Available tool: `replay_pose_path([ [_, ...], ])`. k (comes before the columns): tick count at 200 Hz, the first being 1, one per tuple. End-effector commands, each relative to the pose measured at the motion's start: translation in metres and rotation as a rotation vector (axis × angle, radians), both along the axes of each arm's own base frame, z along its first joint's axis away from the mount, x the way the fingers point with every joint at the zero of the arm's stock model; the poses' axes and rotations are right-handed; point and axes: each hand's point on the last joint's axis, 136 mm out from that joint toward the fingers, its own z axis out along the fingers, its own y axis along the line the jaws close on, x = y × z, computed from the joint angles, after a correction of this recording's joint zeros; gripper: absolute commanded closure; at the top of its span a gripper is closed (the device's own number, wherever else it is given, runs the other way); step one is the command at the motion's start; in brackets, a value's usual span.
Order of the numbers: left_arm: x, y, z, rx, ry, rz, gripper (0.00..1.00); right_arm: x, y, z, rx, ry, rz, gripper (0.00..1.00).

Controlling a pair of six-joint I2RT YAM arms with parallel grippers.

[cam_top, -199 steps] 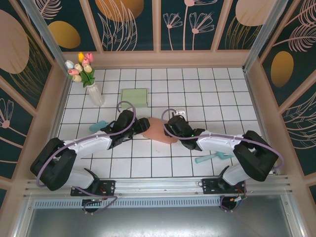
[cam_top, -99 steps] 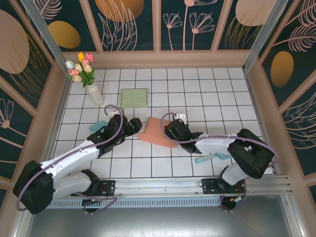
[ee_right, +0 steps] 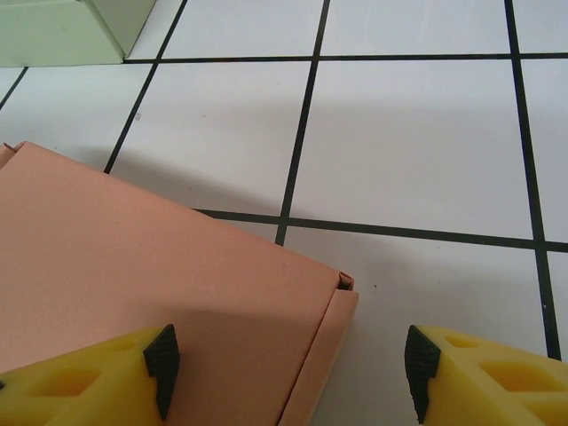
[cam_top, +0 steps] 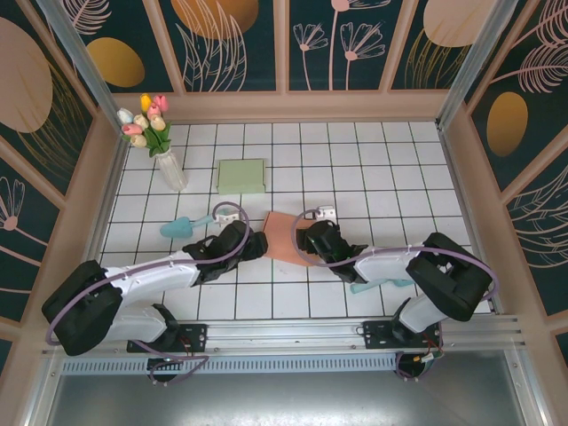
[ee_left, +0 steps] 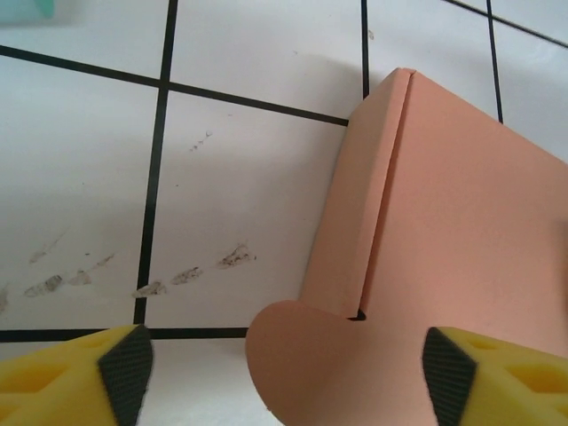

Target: Fold the paper box

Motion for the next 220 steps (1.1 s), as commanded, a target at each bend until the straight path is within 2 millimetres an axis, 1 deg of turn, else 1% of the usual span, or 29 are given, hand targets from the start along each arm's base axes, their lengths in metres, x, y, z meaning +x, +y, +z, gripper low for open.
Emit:
replay_pose_path([
  [1,0.015,-0.008,0.020,-0.018,-0.052,0.073,0.16,-0.014,-0.009,-0.022,-0.081,0.048,0.046,0.30],
  [22,0.017,-0.016,0.023,-0.011,-0.033,0.075,0.16,-0.015,-0.009,-0.025,-0.084,0.048,0.049,0.30],
  [36,0.017,-0.025,0.023,-0.023,-0.021,0.062,0.16,-0.015,-0.009,-0.027,-0.080,0.046,0.051,0.30],
  [59,0.020,-0.035,0.017,-0.004,0.002,0.041,0.17,-0.016,-0.009,-0.030,-0.077,0.048,0.055,0.30],
  [85,0.026,-0.037,0.005,0.065,0.022,0.041,0.18,-0.017,-0.009,-0.033,-0.077,0.053,0.062,0.30],
  [116,0.030,-0.030,-0.004,0.136,0.033,0.071,0.17,-0.019,-0.012,-0.033,-0.074,0.050,0.060,0.31],
  [127,0.027,-0.030,-0.010,0.133,0.061,0.076,0.17,-0.020,-0.013,-0.033,-0.074,0.048,0.059,0.31],
  [148,0.018,-0.037,-0.018,0.084,0.113,0.069,0.18,-0.021,-0.016,-0.034,-0.075,0.047,0.055,0.31],
  [189,0.007,-0.047,-0.015,-0.045,0.166,0.076,0.19,-0.021,-0.013,-0.038,-0.060,0.060,0.049,0.31],
  [208,0.005,-0.048,-0.016,-0.058,0.178,0.077,0.20,-0.021,-0.010,-0.039,-0.042,0.065,0.050,0.31],
  [220,0.004,-0.047,-0.018,-0.061,0.179,0.083,0.23,-0.021,-0.008,-0.039,-0.031,0.069,0.051,0.31],
])
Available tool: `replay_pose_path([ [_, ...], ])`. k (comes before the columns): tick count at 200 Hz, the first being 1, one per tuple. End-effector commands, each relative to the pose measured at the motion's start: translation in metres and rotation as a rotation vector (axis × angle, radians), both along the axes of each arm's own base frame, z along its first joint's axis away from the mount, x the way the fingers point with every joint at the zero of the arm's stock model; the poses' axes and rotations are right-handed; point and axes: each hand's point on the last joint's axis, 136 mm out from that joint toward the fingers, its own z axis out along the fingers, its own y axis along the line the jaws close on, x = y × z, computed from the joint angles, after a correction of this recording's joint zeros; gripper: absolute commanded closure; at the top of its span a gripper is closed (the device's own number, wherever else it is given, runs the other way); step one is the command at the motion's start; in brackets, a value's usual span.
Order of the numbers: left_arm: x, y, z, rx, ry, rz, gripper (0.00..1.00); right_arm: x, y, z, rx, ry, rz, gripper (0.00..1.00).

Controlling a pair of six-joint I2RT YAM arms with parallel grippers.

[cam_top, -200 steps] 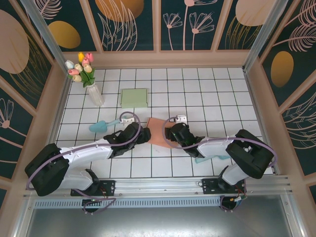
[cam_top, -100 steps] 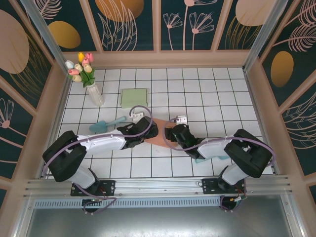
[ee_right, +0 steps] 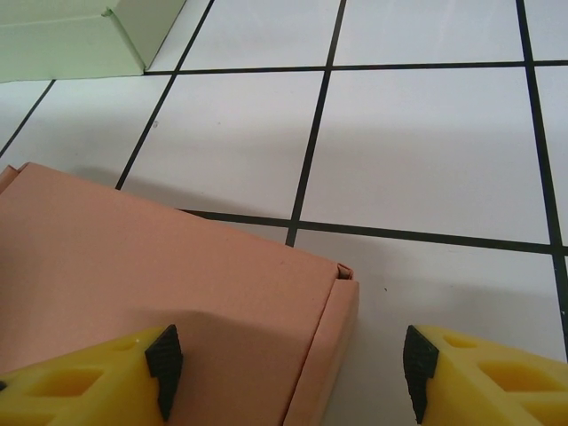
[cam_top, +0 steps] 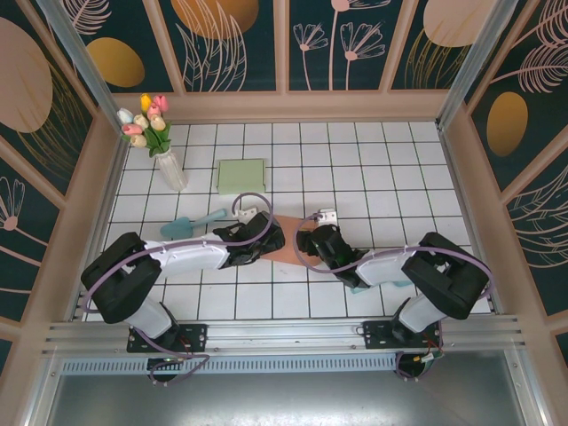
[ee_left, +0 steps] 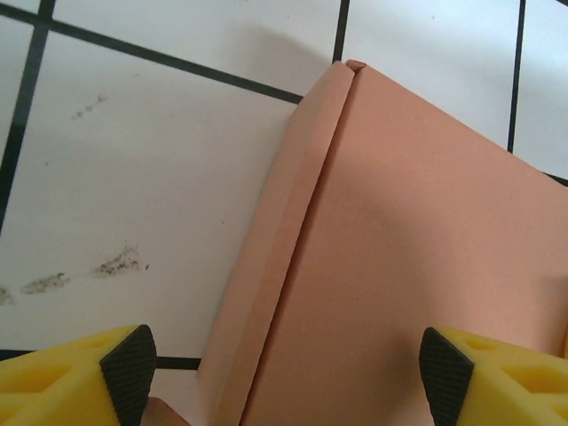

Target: Fold the paper box

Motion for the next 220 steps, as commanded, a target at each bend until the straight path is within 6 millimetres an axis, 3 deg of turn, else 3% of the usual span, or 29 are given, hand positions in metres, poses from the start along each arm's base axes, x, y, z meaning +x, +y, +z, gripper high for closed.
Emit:
replay_pose_path([
  [1,-0.008,-0.003,0.002,-0.055,0.027,0.013,0.23,-0.019,-0.010,-0.037,-0.079,0.108,0.031,0.31],
  [78,-0.016,-0.006,0.005,-0.172,0.044,0.052,0.40,-0.020,-0.006,-0.050,-0.057,0.139,0.023,0.32],
  [160,-0.022,0.010,-0.007,-0.111,0.100,0.167,0.34,-0.026,-0.002,-0.052,-0.002,0.139,0.001,0.33],
  [184,-0.016,0.018,-0.009,-0.011,0.109,0.217,0.33,-0.030,0.000,-0.047,0.013,0.121,-0.016,0.33],
  [220,0.001,0.007,-0.008,0.046,0.071,0.178,0.34,-0.043,0.001,-0.038,0.072,0.094,-0.045,0.34],
])
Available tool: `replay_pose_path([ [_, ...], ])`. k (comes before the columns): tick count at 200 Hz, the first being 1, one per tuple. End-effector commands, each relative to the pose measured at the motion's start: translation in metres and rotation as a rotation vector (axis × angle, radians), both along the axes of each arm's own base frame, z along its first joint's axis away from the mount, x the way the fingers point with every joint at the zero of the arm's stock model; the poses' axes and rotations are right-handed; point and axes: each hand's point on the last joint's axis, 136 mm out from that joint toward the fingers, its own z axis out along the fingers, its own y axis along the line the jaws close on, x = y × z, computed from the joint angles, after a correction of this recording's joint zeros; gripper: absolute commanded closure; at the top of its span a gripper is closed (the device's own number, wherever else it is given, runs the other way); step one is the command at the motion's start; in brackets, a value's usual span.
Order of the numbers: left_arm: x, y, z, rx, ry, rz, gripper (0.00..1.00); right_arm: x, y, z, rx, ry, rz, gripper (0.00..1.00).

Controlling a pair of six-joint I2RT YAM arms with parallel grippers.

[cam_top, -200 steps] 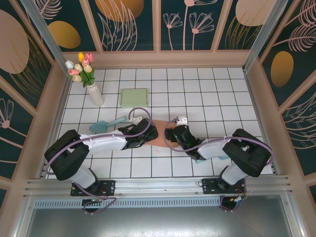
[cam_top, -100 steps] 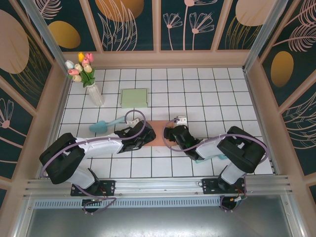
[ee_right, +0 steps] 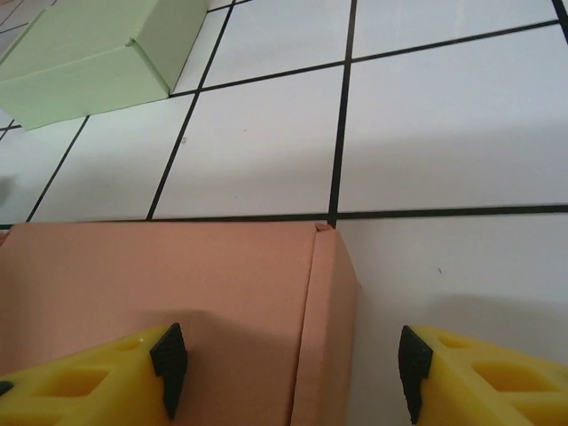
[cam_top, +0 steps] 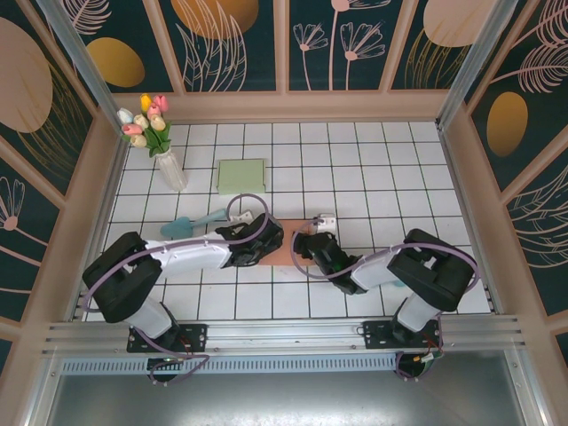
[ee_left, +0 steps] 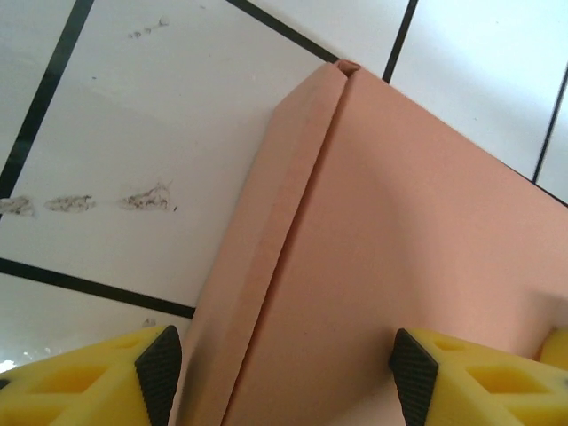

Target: Fold the paper box

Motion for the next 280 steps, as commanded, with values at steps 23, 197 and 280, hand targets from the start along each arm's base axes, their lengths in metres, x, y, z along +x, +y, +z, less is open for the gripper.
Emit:
replay_pose_path([
  [23,0.020,0.004,0.003,0.160,-0.049,-0.011,0.34,-0.044,-0.012,-0.029,-0.005,0.095,0.020,0.34],
  [197,-0.013,0.019,0.020,0.151,0.074,-0.043,0.05,-0.057,-0.009,-0.026,0.083,0.072,-0.068,0.34],
  [280,-0.019,0.006,-0.010,0.114,0.138,-0.068,0.14,-0.058,-0.009,-0.033,0.055,0.075,-0.069,0.34],
])
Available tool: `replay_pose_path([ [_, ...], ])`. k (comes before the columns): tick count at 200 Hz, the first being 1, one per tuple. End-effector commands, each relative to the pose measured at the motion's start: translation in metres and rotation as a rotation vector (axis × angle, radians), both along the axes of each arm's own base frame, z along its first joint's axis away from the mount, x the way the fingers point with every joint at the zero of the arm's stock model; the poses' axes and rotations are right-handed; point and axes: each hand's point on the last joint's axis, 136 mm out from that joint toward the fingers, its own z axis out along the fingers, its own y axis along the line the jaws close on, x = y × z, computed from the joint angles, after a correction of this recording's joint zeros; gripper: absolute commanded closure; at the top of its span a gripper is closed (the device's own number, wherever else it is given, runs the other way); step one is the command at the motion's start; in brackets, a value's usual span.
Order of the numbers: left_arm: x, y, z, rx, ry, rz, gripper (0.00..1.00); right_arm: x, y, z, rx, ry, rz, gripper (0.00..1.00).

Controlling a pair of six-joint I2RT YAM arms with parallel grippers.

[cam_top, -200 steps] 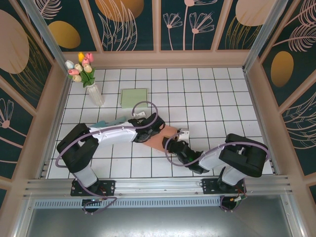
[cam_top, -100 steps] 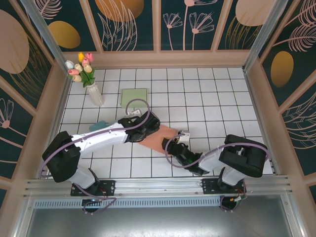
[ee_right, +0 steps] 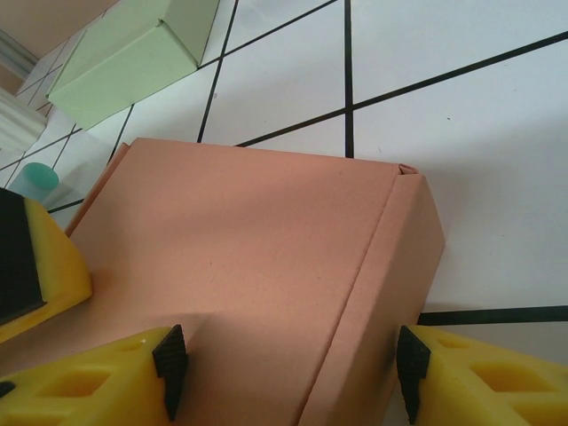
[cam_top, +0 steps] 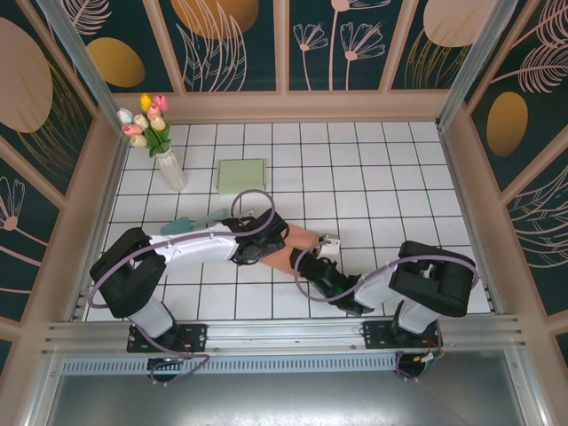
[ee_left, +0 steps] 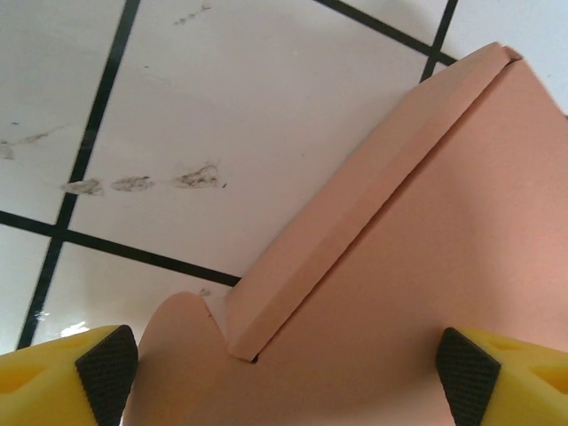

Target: Fold the paper box

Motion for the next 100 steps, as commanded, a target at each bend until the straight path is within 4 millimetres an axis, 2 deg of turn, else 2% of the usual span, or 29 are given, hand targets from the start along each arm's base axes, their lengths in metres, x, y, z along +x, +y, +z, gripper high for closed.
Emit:
replay_pose_path([
  [1,-0.0068,-0.0019,-0.0117,-0.014,0.040,-0.010,0.14,-0.0081,-0.0142,-0.0276,-0.122,0.050,0.005,0.34],
  [100,-0.0160,-0.0105,-0.0128,-0.116,0.068,0.008,0.30,-0.0084,-0.0143,-0.0302,-0.116,0.056,-0.005,0.34],
])
